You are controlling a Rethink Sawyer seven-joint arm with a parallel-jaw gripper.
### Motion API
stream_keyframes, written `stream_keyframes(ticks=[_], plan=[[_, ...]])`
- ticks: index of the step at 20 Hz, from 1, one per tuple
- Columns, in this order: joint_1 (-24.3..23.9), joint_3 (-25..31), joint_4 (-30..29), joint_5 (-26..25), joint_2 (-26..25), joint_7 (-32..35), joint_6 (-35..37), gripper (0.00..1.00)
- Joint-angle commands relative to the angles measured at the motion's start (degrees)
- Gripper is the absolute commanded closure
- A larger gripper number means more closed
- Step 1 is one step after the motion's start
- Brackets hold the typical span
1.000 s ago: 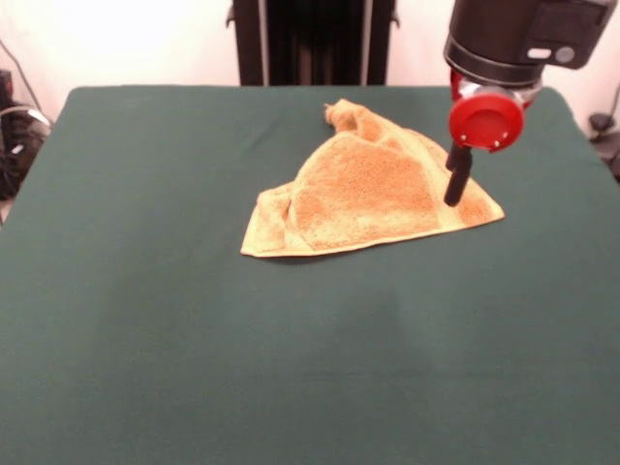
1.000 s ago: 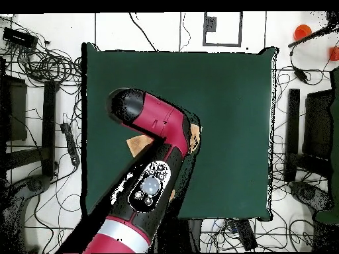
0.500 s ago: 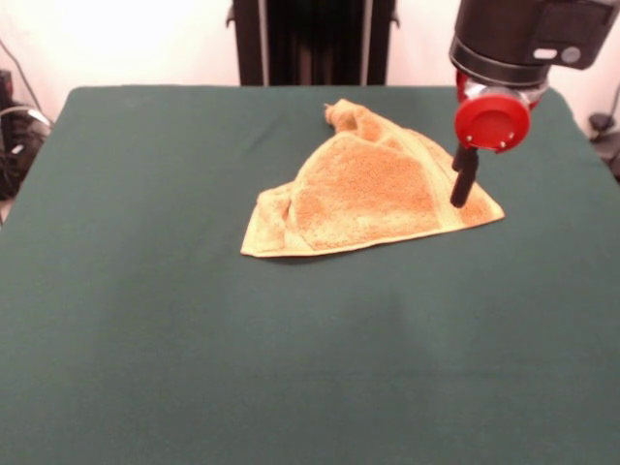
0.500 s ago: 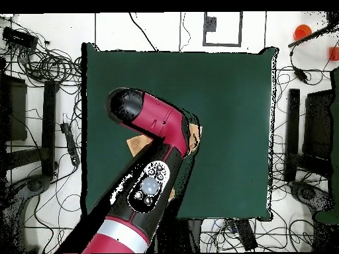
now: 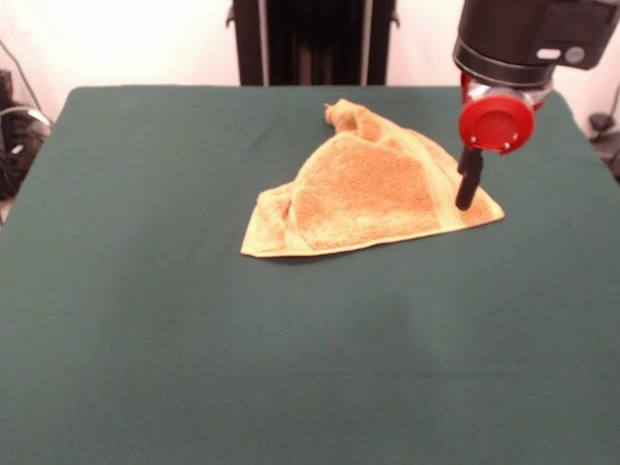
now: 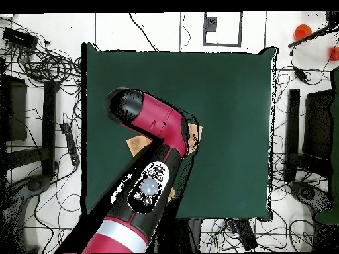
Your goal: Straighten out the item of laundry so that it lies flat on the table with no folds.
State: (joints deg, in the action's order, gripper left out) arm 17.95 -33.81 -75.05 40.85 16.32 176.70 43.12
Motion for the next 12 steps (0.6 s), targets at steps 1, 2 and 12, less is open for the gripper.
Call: stream_keyframes(ticks=[1,2,12], plan=[[2.7,8.2,-7.2,2.9,-1.6,13.6,-2.9,0.00],[2.8,7.9,-7.0,2.7,-1.7,13.5,-2.7,0.00],[2.8,8.8,-9.9,3.4,-0.3,11.9,-4.5,0.00]])
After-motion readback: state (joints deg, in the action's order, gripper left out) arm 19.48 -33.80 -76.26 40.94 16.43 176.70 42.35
